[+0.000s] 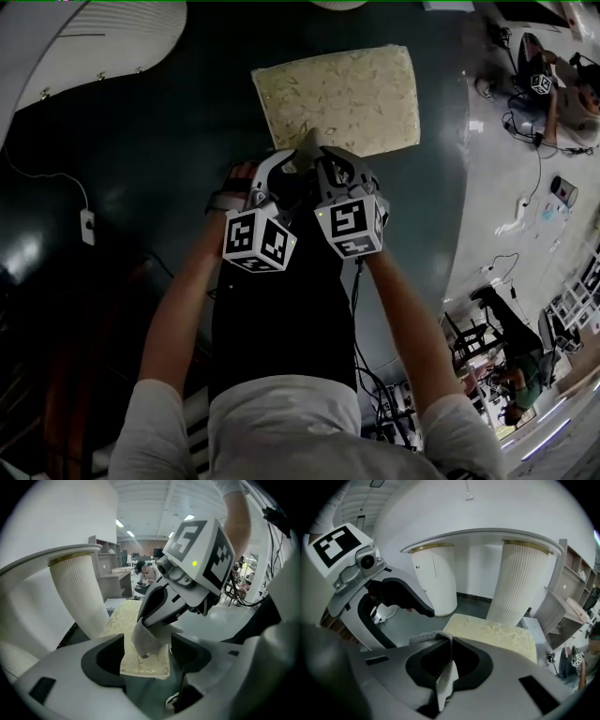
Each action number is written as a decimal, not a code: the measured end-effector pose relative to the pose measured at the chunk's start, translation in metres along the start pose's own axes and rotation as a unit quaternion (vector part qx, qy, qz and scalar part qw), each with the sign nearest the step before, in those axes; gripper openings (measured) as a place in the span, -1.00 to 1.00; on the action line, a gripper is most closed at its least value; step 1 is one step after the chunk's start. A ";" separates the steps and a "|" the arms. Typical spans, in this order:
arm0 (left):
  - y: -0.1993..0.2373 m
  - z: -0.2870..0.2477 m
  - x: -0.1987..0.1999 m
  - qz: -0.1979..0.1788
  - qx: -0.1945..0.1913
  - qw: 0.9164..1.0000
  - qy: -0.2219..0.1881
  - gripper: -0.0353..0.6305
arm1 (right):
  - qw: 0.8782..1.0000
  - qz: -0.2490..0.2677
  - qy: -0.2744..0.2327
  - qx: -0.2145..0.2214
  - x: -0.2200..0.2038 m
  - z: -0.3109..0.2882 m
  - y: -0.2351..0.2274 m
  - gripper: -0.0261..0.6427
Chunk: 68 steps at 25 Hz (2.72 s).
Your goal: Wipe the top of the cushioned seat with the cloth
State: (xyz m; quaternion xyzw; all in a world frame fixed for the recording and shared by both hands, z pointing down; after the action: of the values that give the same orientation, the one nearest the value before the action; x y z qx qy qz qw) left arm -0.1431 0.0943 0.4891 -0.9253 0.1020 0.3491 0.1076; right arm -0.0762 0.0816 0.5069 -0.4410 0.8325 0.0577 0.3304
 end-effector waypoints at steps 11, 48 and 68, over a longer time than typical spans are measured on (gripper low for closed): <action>0.049 -0.014 -0.017 0.021 0.096 0.995 0.033 -0.82 | 0.998 0.055 -0.010 0.038 0.012 -0.018 0.005 -0.88; 0.102 -0.080 -0.122 0.108 0.221 0.965 0.096 -0.83 | 0.946 0.283 0.138 0.073 0.041 -0.124 -0.062 -0.87; 0.039 -0.074 -0.129 0.141 0.154 0.973 0.095 -0.83 | 0.969 0.189 0.132 0.087 -0.011 -0.098 -0.033 -0.87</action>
State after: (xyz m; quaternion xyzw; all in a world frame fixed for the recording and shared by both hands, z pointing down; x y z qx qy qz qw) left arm -0.2022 0.0521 0.6250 -0.9026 0.2941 0.2517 0.1885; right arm -0.0951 0.0312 0.5963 -0.2485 0.9389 -0.0123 0.2379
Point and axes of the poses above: the fingertips, and each gripper's own axes: z backward along the fingers, y to its left, x out of its top, the point moved 5 cm from there along z, backward along the fingers, and after that the axes turned 10 degrees about x, right-handed, at the moved point
